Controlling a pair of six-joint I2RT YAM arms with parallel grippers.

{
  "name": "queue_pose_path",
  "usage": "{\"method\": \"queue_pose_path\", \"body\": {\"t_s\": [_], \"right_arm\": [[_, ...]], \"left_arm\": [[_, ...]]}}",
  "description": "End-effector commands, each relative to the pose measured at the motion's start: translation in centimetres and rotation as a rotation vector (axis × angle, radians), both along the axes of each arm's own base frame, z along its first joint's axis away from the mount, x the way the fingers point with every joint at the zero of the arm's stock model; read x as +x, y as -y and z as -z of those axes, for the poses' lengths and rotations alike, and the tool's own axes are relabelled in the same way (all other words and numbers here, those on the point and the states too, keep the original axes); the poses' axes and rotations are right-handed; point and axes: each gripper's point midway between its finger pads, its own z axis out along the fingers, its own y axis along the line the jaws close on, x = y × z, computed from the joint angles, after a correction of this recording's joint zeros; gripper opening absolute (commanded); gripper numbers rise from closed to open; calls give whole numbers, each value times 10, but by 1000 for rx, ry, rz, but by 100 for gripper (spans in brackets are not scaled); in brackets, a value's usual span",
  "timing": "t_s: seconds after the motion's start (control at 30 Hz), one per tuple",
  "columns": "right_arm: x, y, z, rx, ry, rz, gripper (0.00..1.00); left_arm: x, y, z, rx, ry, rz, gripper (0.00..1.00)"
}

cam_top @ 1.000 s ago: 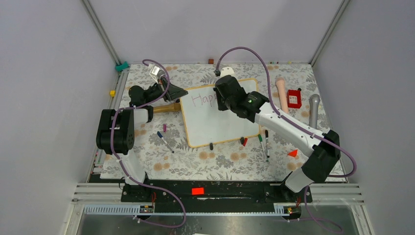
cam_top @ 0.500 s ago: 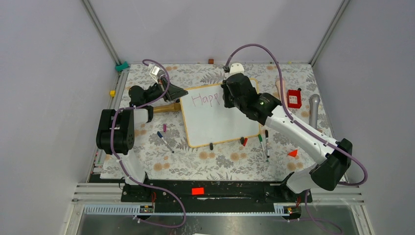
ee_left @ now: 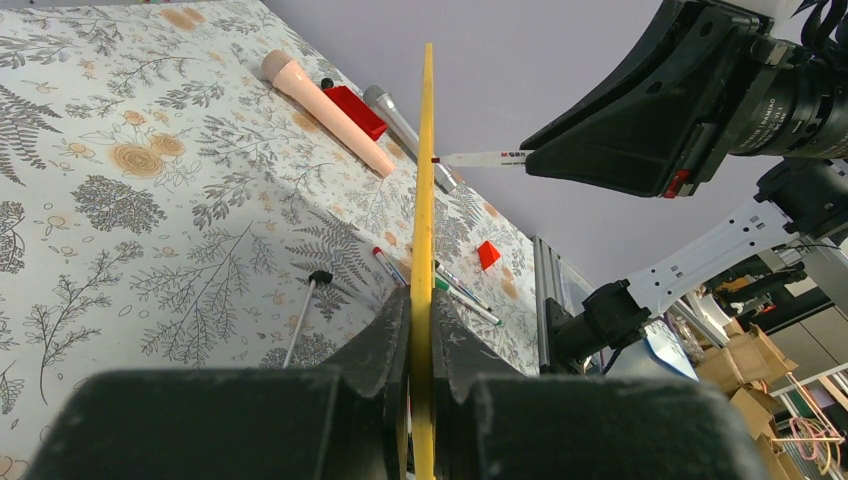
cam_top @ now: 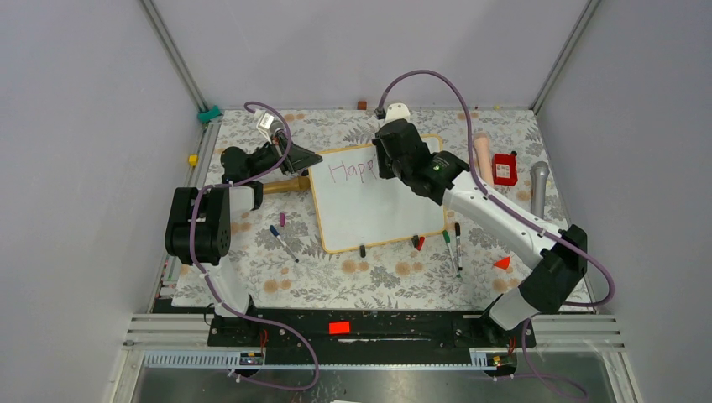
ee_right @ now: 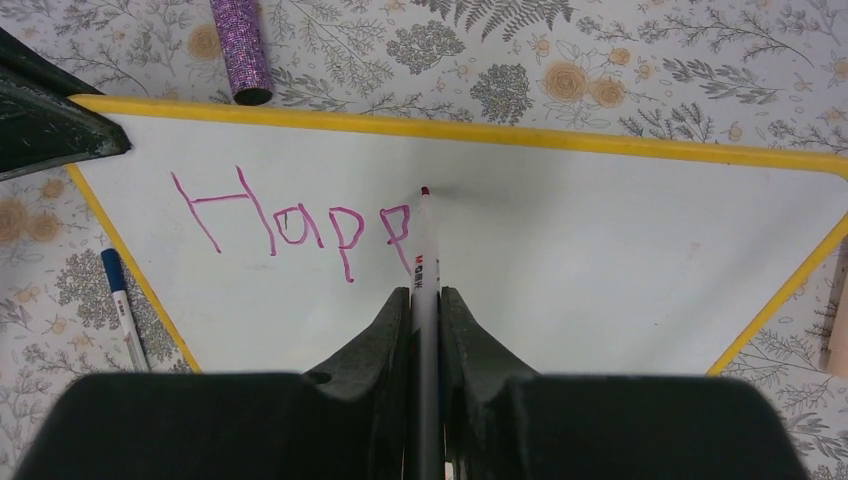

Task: Write a sentence on the whiteboard
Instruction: Write a sentence with the whiteboard marker.

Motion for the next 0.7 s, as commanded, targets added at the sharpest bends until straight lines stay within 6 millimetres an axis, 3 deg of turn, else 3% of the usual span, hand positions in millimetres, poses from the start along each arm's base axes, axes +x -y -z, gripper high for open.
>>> {"method": "queue_pose_path", "body": {"t_s": [0.0, 0.17, 0.5, 0.67], "right_arm": [[16, 9, -25, 8, 81, 66, 0], [17, 15, -25, 10, 86, 78, 0], [11, 2, -17, 45, 49, 17, 0], [11, 5, -14, 24, 38, 26, 0]], "left_arm": [[-12, 3, -30, 23, 179, 39, 0], [-10, 3, -31, 22, 179, 39, 0], [-12, 3, -30, 23, 180, 38, 0], [-12, 3, -29, 24, 180, 37, 0]]}}
